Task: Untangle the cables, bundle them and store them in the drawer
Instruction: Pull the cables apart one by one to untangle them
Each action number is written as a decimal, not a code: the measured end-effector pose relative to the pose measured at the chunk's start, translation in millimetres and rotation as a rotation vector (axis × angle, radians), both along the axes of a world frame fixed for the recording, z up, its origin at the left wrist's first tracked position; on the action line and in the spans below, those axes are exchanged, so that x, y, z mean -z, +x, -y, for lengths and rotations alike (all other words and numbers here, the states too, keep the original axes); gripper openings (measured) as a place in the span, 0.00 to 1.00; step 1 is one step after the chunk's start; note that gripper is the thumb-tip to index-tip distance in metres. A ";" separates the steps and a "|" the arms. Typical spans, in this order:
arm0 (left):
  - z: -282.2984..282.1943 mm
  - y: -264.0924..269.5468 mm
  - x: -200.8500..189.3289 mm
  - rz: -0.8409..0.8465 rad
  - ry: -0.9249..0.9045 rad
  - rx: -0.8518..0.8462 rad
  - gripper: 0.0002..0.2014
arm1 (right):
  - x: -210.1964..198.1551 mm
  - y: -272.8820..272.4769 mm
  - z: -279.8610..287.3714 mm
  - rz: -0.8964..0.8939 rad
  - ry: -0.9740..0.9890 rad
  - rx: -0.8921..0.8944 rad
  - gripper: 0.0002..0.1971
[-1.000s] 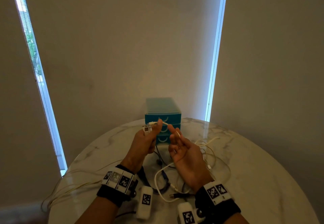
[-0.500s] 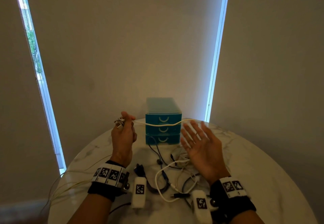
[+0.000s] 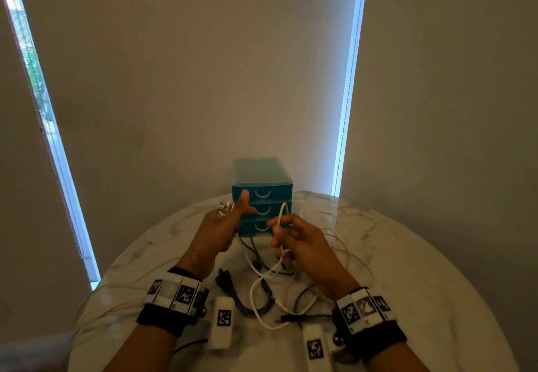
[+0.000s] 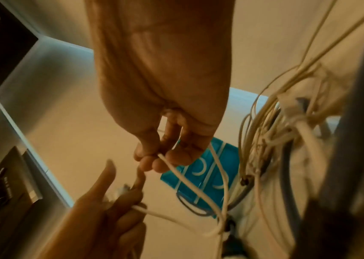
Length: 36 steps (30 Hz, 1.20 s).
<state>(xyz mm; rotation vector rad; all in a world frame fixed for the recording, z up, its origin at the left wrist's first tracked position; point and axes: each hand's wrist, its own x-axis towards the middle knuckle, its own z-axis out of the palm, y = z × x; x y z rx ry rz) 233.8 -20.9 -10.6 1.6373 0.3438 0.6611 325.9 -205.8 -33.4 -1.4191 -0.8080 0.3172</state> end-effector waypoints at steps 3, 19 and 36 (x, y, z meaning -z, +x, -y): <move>15.3 -5.0 -6.4 -0.071 0.146 0.050 0.26 | -0.6 -4.3 -4.1 0.160 -0.096 -0.022 0.06; 9.7 -4.6 -8.0 0.109 0.196 0.027 0.15 | 6.4 47.4 28.5 -0.841 0.636 0.217 0.17; -12.7 -5.0 -2.4 0.092 0.133 -0.192 0.12 | -11.4 25.1 16.7 -0.128 -0.064 0.085 0.12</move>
